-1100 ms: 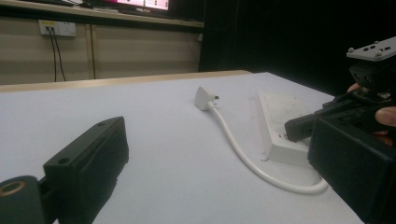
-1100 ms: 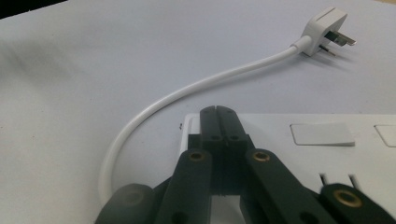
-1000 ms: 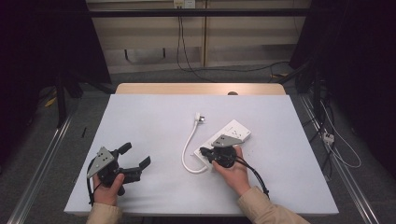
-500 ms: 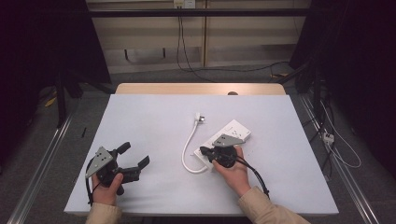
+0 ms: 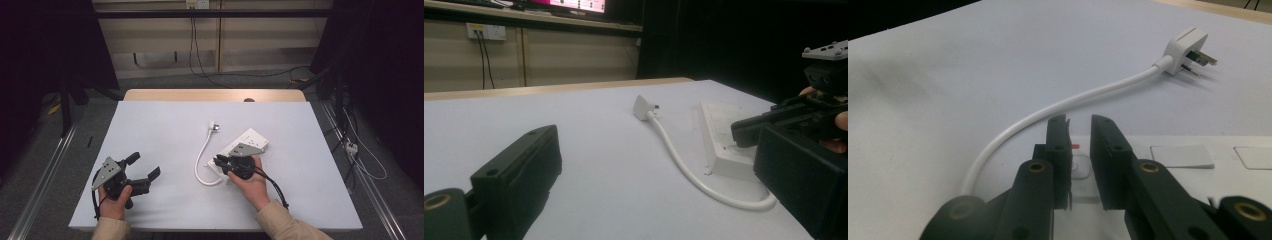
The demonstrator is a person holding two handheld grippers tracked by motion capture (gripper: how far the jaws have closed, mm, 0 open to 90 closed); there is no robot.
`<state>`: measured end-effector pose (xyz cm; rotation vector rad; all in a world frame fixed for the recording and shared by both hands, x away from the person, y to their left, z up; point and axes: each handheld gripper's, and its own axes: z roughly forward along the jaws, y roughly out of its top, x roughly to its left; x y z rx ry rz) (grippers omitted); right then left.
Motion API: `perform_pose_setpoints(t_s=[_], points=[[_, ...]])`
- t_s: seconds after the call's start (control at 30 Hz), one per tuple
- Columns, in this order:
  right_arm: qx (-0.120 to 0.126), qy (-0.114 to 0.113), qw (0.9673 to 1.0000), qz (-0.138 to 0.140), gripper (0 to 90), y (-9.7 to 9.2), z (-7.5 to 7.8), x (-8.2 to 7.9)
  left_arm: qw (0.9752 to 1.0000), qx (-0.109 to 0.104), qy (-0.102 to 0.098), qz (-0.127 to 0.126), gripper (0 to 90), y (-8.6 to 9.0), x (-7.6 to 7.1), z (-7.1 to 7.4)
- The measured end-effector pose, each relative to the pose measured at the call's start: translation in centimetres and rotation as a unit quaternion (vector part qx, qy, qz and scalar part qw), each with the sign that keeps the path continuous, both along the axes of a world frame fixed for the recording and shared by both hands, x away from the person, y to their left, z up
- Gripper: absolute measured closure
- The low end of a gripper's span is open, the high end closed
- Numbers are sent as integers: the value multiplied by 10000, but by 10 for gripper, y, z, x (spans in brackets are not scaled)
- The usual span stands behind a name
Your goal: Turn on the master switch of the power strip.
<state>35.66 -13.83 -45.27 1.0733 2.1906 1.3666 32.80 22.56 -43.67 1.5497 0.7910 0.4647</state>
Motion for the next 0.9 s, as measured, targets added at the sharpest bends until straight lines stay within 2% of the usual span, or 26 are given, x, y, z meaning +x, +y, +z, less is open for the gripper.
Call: perform_pose_setpoints(t_s=[0.53, 0.63, 0.9], points=[[125, 40, 9999, 90, 496, -2, 3, -1, 10000, -16, 18, -30, 48, -3, 2, -1], [143, 56, 9998, 103, 416, -4, 4, -2, 10000, 15, 9, -55, 48, -4, 2, 0], [198, 146, 9996, 152, 310, -8, 7, -4, 10000, 20, 24, -42, 48, -3, 2, -1]])
